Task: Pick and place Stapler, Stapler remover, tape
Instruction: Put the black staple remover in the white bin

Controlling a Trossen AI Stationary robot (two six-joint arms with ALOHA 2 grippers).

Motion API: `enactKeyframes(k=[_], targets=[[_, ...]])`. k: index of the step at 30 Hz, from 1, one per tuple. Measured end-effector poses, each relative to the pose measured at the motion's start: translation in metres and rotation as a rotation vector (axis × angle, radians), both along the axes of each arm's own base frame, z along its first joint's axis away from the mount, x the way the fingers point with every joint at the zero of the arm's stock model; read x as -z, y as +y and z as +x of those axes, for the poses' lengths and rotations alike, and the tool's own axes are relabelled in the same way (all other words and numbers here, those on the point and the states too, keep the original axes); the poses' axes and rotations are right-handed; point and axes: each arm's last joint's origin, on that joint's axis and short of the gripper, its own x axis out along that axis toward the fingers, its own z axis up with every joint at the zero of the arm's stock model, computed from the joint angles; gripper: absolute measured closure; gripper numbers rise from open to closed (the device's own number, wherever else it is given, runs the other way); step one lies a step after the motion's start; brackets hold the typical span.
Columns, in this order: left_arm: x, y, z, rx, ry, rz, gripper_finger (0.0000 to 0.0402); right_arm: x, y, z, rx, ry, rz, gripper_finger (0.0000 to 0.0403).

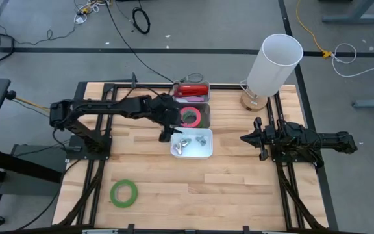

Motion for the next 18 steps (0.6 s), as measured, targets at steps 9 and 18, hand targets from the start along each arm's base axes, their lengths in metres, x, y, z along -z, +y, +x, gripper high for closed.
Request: enactKeyframes(k=[9,18], targets=[[0.006,0.009,-0.028,-0.063,0.228,-0.037,0.0218,0.000,0.000,0.000,0.002,0.000,0.000,0.0389],[0.016,0.020,-0.048,0.031,0.429,0.079,0.0220,0.000,0.000,0.000,-0.001,0.000,0.000,0.0389]])
